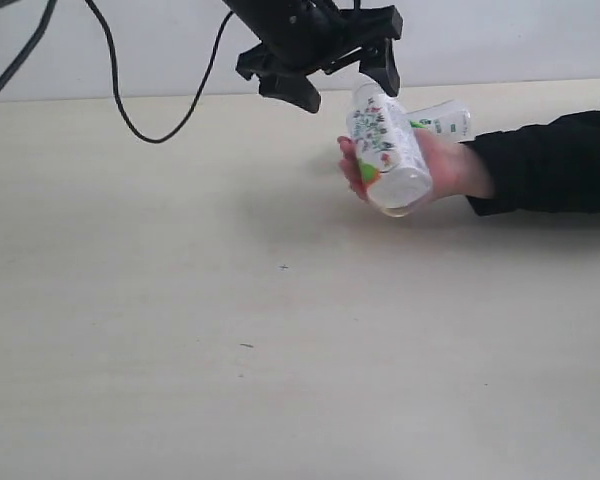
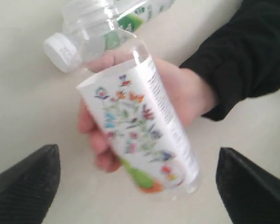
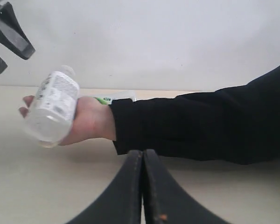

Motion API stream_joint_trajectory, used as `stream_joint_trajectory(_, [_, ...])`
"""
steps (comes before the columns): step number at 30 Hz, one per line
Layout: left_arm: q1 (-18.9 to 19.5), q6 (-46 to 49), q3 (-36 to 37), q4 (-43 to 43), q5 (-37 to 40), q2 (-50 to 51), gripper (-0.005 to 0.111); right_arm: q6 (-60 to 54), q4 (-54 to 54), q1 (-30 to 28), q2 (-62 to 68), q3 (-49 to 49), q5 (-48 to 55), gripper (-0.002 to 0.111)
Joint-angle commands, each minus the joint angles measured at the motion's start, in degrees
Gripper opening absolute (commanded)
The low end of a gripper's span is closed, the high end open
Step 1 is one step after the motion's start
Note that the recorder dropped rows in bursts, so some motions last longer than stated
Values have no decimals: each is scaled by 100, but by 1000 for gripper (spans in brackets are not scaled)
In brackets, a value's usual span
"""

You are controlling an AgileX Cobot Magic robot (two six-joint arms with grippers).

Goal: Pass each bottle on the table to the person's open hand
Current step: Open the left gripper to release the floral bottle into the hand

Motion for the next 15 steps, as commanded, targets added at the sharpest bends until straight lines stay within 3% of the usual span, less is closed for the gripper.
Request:
stream_joint_trajectory(1, [7, 755, -24, 1, 736, -306, 73, -2, -14, -32, -41, 28, -80, 0])
stream_joint_trajectory(2, [7, 757, -24, 1, 853, -329, 67, -2, -14, -32, -41, 28, -80, 0])
stream_joint_trajectory(4, [7, 757, -24, -40, 1034, -355, 43, -2, -14, -32, -41, 28, -80, 0])
stream_joint_trajectory(7, [7, 757, 108, -40, 1022, -412, -1, -2, -14, -32, -41, 28, -80, 0])
stream_joint_trajectory(15, [7, 1508, 1475, -376, -468, -999, 0, -2, -25, -32, -41, 28, -80, 0])
